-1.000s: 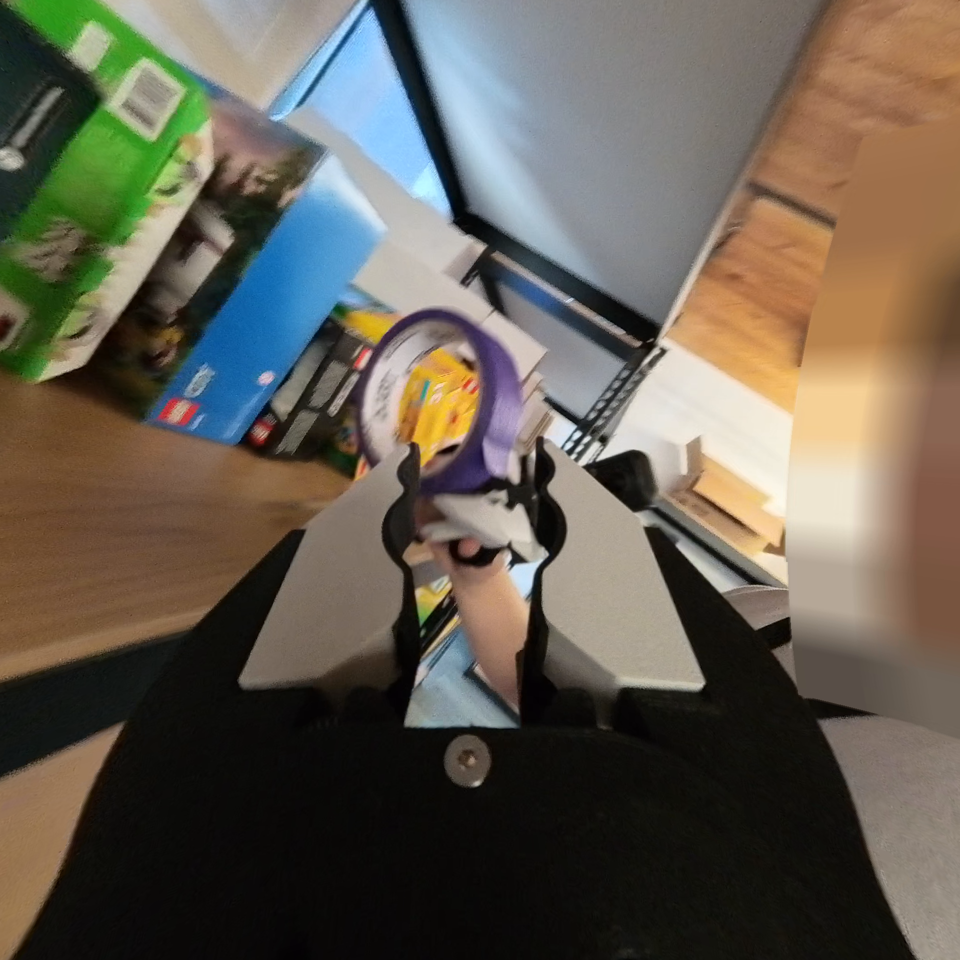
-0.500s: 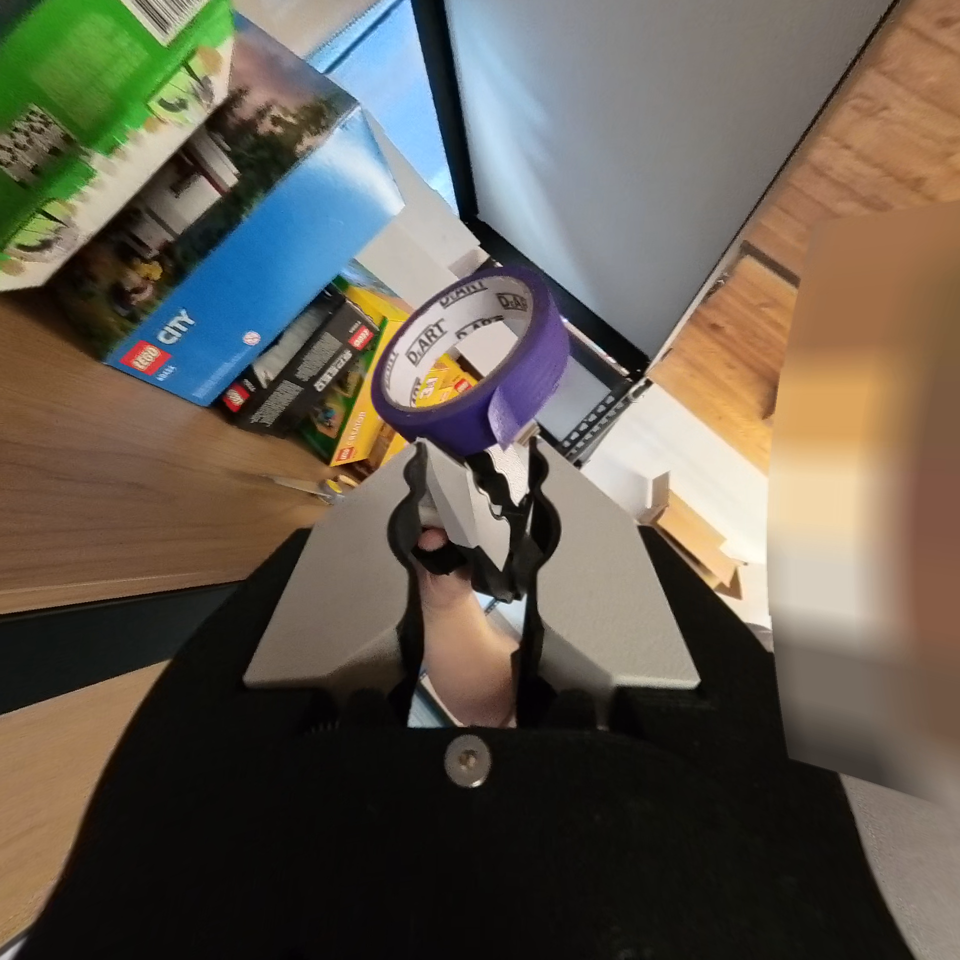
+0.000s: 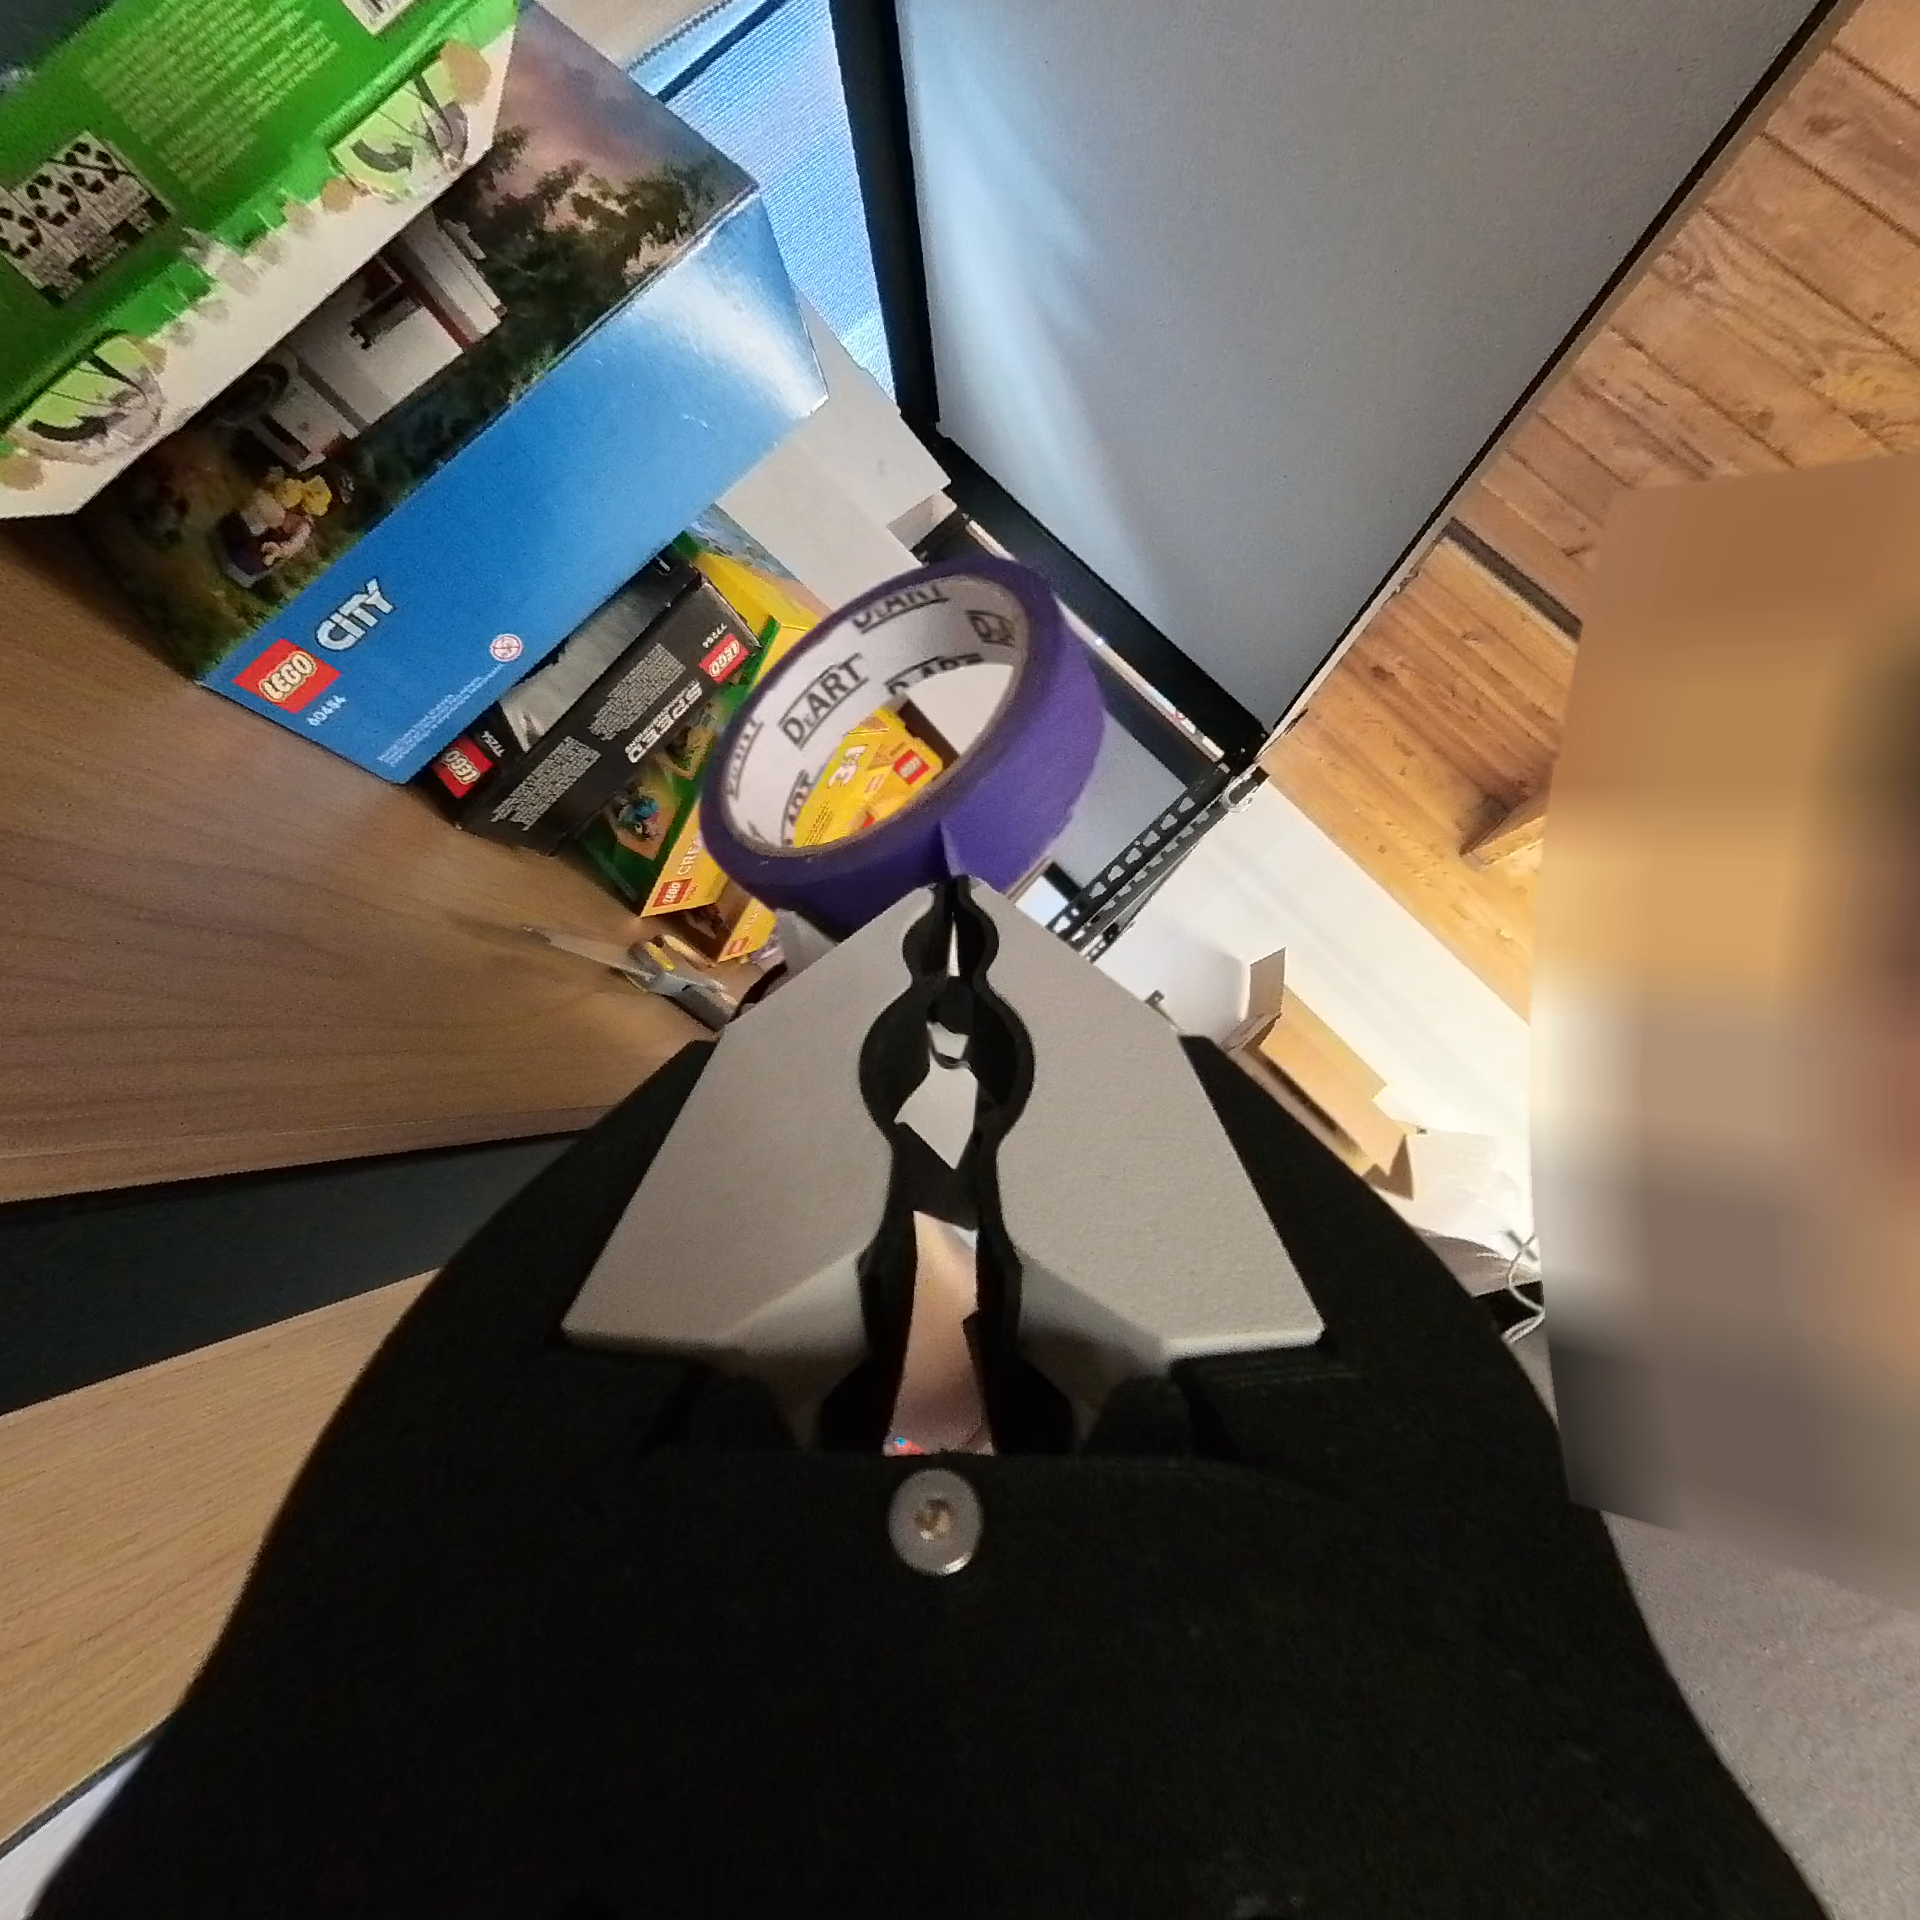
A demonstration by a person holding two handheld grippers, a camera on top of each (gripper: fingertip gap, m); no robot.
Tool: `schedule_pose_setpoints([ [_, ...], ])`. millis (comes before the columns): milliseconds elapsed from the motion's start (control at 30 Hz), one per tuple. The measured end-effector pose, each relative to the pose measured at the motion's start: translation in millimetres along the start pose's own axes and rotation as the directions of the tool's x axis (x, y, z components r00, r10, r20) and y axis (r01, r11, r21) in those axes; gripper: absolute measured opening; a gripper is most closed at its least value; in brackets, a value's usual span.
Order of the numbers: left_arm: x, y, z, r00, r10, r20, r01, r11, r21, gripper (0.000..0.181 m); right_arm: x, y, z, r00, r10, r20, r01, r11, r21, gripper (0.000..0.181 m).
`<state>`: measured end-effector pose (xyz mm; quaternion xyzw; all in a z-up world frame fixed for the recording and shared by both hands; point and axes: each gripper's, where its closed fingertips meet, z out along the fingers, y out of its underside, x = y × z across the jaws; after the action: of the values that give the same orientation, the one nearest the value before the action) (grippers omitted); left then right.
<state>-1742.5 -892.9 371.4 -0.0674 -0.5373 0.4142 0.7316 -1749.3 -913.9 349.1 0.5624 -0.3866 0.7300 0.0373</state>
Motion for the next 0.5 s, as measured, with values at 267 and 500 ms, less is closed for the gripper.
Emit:
schedule_pose_setpoints([
  [267, 4.0, -3.3, -0.8, 1.000, 0.022, 0.004, -0.021, 1.000, -0.023, 0.000, -0.4, 2.7, 1.4, 1.000, 0.020, -0.005, -0.020, 1.000, -0.003, 0.009],
  [500, 5.0, -4.6, 2.5, 1.000, 0.000, 0.004, 0.000, 0.999, -0.038, 0.000, 2.2, 5.5, 1.1, 0.998, 0.066, -0.026, -0.066, 0.998, -0.011, 0.010],
])
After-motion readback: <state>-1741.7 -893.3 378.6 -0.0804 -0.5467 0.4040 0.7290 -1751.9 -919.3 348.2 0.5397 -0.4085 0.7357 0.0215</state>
